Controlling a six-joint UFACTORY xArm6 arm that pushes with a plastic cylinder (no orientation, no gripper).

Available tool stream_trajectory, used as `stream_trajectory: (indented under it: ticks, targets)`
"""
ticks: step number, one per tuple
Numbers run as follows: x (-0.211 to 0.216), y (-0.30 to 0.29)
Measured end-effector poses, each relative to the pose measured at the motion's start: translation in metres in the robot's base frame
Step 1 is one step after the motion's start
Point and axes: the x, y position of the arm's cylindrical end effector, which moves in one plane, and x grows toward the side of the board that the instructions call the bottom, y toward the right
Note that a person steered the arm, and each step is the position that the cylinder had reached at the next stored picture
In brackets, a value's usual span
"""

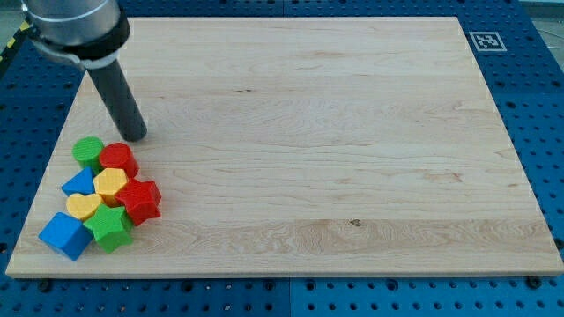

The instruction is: Touch the left side of the green circle

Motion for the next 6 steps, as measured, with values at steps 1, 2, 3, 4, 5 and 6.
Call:
stream_trajectory:
  ticks: [1,2,3,4,5,6]
  targets:
    - [-0.02,-0.051]
    - [-0.014,-0.095]
    - [0.008,-0.095]
    - [0.052,-0.096]
    - [0.065,-0.09]
    - [0.064,-0.072]
